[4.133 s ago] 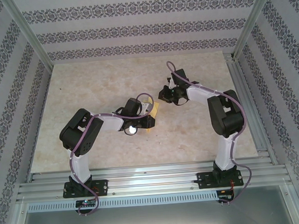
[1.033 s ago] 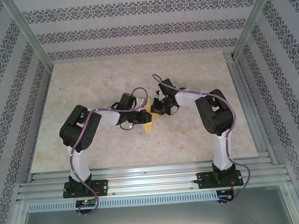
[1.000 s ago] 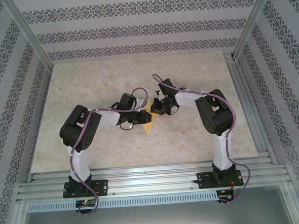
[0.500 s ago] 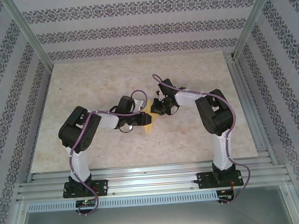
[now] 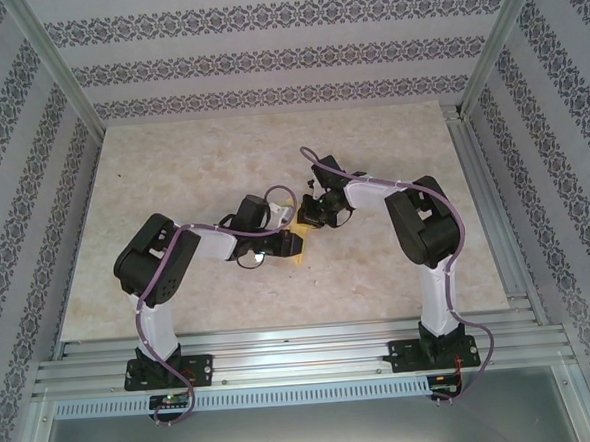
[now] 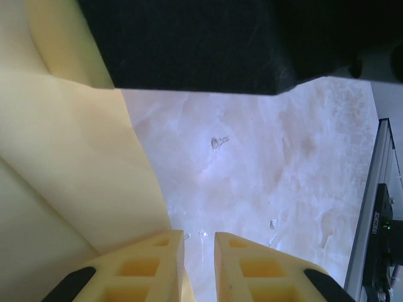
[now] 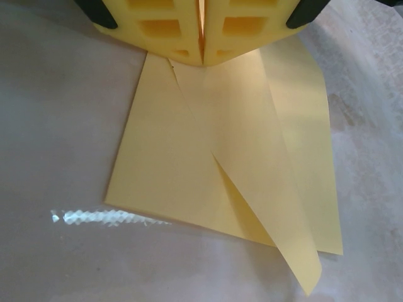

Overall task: Fold a paper plane with a square sheet of paper (fold left side to right side)
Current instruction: Fourth fold the wing at the center of the table.

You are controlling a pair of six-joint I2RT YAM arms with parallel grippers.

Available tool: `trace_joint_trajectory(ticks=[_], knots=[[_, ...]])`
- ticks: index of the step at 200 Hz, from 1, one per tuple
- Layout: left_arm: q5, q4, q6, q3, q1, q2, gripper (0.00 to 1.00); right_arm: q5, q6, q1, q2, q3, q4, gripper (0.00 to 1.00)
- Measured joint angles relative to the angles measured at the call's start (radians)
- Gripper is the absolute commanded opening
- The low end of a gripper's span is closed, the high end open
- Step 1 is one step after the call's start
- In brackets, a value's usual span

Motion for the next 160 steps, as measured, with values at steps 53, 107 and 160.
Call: trace_joint_trajectory(ticks=[53, 107, 160], knots=[[-0.024, -0.089, 0.063, 0.037, -0.037, -0.001, 0.21, 0.001, -0.006, 0.005, 0.000, 0.005, -0.015, 0.10], [-0.048, -0.147, 0.079, 0.037, -0.058, -0.026, 0.25, 0.000, -0.026, 0.004, 0.002, 0.012, -0.037, 0.10], [-0.057, -0.187, 0.078, 0.022, -0.079, -0.055, 0.26, 0.000, -0.033, 0.004, 0.002, 0.013, -0.039, 0.10]])
